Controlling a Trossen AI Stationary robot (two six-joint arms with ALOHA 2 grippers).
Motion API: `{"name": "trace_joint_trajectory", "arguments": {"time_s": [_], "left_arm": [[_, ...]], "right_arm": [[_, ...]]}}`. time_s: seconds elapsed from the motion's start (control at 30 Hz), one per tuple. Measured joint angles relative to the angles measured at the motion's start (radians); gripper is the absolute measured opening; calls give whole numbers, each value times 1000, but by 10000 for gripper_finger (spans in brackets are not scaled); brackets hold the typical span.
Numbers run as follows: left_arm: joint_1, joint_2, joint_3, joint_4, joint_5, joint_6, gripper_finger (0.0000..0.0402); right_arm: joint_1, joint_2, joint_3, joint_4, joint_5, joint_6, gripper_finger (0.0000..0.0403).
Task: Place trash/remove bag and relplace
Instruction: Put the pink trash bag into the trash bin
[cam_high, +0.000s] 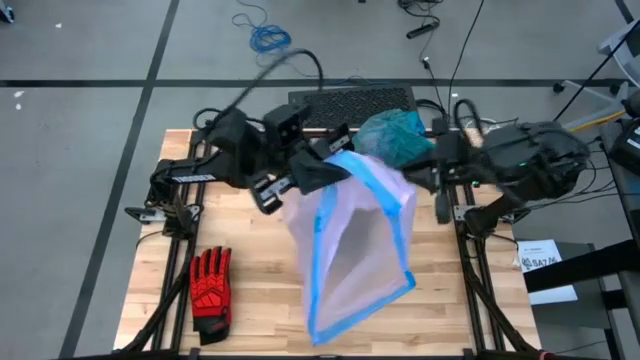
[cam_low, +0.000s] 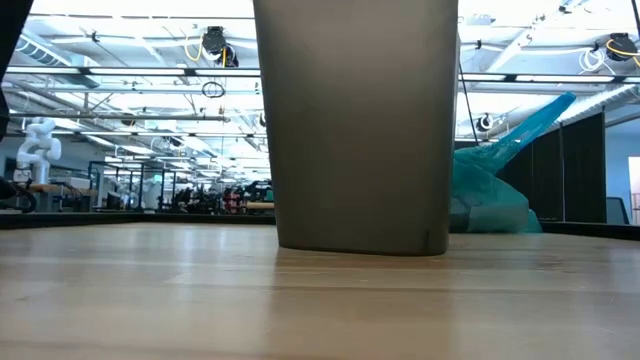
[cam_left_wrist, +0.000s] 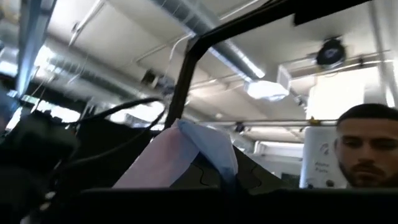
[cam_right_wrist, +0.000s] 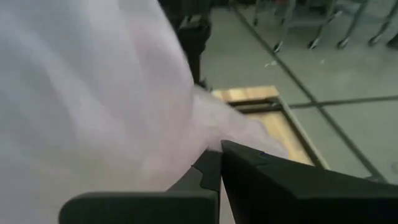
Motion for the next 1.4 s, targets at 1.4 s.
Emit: {"name": "trace_joint_trajectory", "arguments": {"time_s": [1.4], "left_arm": [[-147,-305,-270,-461,-677,231,0]], "right_arm": [[26,53,208,-170,-55,105,0]]}}
